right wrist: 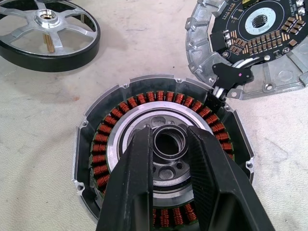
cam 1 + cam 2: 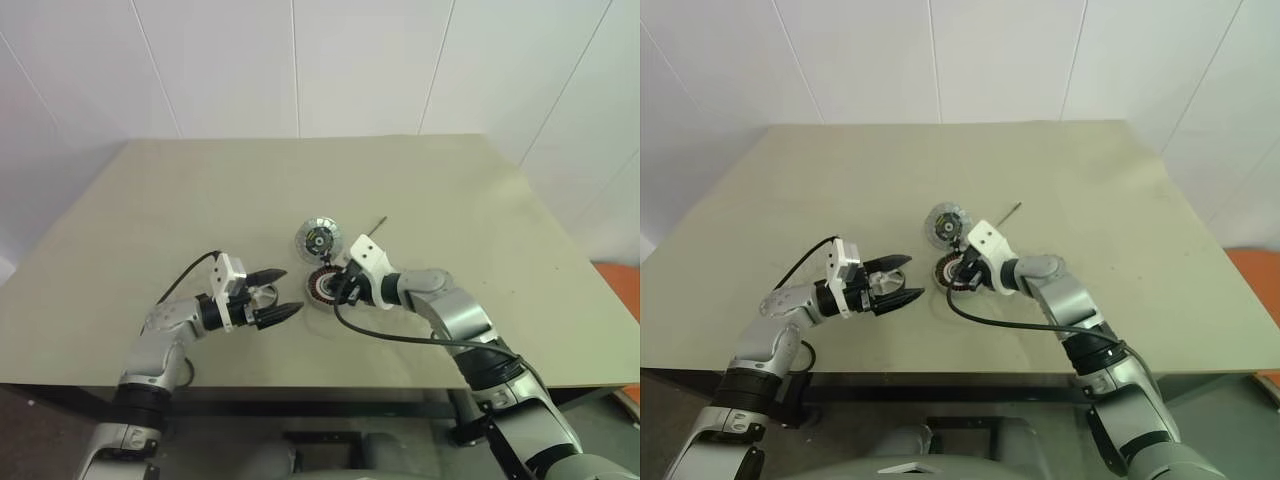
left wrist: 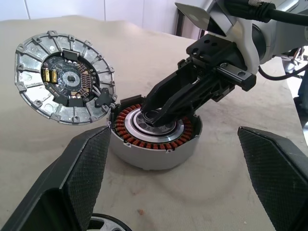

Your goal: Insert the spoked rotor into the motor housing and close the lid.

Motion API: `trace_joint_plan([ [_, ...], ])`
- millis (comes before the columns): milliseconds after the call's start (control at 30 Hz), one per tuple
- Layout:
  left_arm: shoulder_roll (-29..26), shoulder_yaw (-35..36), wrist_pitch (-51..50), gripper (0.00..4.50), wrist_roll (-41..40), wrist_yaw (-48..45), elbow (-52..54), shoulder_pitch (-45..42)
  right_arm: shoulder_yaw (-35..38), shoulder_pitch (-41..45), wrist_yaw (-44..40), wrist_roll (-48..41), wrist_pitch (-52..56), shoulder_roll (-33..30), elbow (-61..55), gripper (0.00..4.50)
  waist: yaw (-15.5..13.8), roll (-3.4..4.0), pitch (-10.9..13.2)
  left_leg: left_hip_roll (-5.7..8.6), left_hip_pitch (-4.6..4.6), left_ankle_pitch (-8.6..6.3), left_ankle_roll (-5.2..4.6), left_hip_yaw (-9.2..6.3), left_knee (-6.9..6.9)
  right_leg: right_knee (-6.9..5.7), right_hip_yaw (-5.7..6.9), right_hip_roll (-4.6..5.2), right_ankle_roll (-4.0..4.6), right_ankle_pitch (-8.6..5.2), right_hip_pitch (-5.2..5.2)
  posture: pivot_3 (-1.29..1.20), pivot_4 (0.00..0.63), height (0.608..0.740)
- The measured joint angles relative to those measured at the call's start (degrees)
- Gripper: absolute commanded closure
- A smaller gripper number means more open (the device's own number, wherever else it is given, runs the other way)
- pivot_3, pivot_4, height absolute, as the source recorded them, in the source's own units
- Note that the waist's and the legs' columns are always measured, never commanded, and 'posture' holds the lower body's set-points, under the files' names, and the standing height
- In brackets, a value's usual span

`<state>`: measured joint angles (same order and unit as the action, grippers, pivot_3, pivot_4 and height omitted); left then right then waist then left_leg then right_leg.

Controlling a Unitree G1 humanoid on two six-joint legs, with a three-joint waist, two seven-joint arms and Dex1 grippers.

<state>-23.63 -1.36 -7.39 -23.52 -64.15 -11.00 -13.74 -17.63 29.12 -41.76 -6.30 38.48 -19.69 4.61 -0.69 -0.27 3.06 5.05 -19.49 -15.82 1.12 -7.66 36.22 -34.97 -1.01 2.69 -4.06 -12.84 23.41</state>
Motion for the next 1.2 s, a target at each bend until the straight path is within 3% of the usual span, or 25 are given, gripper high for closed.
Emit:
trace_joint_plan([
  [1200,0.2,0.0,0.0,0.00,0.3,0.2,-0.6,0.0,0.1,-0.1,-1.0,-1.0,0.9,0.4,-0.8,3.84,0.0,0.01,0.0,0.00,-0.02,0.00,0.00,0.00,-0.01,0.00,0.00,0.00,-0.09,0.05,0.03,0.00,0.000,0.740],
])
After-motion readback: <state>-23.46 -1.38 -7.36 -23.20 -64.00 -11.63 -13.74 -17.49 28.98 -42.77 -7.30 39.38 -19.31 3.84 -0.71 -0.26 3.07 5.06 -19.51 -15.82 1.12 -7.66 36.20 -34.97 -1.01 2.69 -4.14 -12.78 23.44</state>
